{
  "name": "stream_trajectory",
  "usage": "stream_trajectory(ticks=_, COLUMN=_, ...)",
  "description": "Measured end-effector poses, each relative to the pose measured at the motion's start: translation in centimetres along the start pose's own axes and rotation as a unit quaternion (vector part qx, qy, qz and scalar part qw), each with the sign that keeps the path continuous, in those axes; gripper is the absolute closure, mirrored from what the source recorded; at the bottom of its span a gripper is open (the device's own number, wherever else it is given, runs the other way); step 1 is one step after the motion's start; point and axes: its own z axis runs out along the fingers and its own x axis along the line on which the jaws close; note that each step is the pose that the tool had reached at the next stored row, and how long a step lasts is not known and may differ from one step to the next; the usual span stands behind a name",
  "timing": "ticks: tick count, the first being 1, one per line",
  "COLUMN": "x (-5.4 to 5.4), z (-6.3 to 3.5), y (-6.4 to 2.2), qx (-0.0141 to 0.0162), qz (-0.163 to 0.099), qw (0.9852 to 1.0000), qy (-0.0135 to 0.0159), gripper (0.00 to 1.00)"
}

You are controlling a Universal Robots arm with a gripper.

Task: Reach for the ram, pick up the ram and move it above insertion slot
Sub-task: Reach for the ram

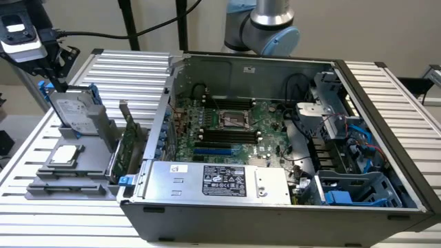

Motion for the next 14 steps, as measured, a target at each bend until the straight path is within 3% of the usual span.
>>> stream_trajectory(ticks=3, x=0.0, z=-0.03, y=-0.44, qx=0.0003, qz=0.0, qw=1.0, qy=0.0002, gripper=0.89)
stream_trajectory(ticks=14, x=0.1, z=-0.21, y=-5.4, qx=0.0022, qz=0.0, qw=1.0, qy=0.0014, gripper=0.89)
